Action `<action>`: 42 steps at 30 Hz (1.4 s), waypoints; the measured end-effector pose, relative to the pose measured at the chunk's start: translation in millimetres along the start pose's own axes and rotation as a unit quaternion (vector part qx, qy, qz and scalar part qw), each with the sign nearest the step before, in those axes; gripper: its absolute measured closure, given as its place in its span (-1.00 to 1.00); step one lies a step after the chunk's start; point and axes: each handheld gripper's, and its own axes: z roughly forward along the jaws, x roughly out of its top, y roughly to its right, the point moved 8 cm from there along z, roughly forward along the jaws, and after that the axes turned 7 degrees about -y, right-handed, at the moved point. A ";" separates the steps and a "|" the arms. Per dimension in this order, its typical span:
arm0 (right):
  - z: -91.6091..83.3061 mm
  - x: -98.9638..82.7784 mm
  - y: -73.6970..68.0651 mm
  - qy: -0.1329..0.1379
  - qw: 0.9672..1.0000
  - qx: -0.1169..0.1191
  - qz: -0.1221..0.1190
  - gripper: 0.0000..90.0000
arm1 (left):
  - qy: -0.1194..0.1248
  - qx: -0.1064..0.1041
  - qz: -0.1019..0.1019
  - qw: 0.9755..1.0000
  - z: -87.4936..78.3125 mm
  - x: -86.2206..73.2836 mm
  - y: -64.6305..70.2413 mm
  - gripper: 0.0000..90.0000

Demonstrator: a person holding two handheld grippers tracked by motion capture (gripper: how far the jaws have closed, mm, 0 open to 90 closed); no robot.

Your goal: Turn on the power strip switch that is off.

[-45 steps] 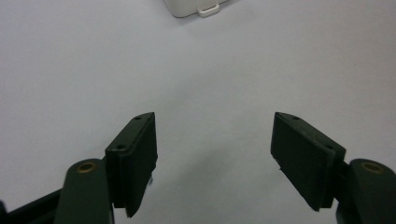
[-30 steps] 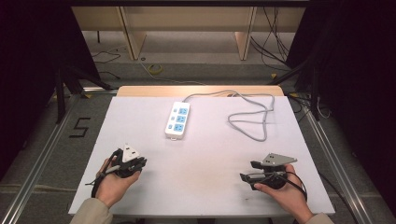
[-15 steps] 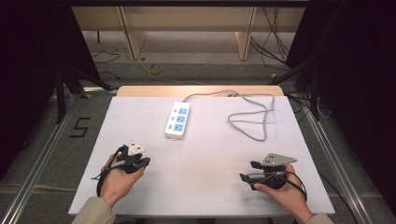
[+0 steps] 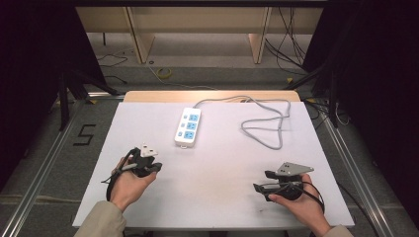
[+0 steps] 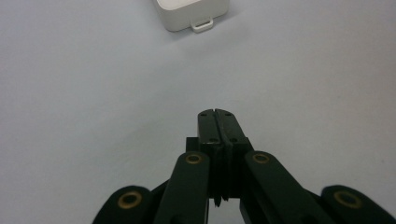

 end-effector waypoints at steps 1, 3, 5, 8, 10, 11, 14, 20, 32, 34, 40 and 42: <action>0.0 -0.1 0.1 0.000 1.000 0.000 -0.002 -0.28 | 0.001 -0.001 -0.004 1.000 0.6 1.4 0.7 0.99; 0.0 -0.2 0.0 0.000 1.000 0.000 -0.002 -0.28 | -0.002 -0.001 -0.002 1.000 1.3 4.9 0.4 0.99; 0.2 -0.2 -0.1 -0.001 1.000 0.000 -0.003 -0.28 | -0.003 0.000 -0.003 1.000 2.1 7.1 0.5 0.99; 0.5 -0.3 -0.2 -0.001 1.000 0.001 -0.002 -0.28 | -0.007 -0.001 -0.003 1.000 2.7 8.8 0.7 0.99; 0.3 -0.4 -0.4 -0.001 1.000 0.002 -0.002 -0.28 | -0.007 0.000 -0.004 1.000 3.8 10.8 0.5 0.99; 0.2 -0.4 -0.4 -0.001 1.000 0.002 -0.002 -0.28 | -0.009 0.001 -0.004 1.000 4.8 12.2 0.0 0.99; 0.3 -0.4 -0.2 -0.001 1.000 0.001 -0.002 -0.28 | -0.012 0.000 -0.005 1.000 5.6 14.0 -1.4 0.99; 0.8 -0.4 -0.5 -0.001 1.000 0.002 -0.001 -0.28 | -0.015 0.004 -0.009 1.000 5.7 16.9 -4.3 0.99; 1.0 -0.5 -0.5 -0.002 1.000 0.002 -0.001 -0.28 | -0.020 0.006 -0.012 1.000 7.0 28.9 -9.0 0.99; 1.0 -0.6 -0.6 -0.002 1.000 0.002 -0.001 -0.28 | -0.022 0.007 -0.012 1.000 7.8 31.0 -9.5 0.99; 1.0 -0.9 -0.8 -0.003 1.000 0.003 -0.003 -0.28 | -0.027 0.009 -0.009 1.000 8.7 35.9 -11.4 0.99; 1.1 -0.9 -0.7 -0.003 1.000 0.003 -0.002 -0.28 | -0.028 0.010 -0.011 0.999 9.2 38.0 -12.2 0.99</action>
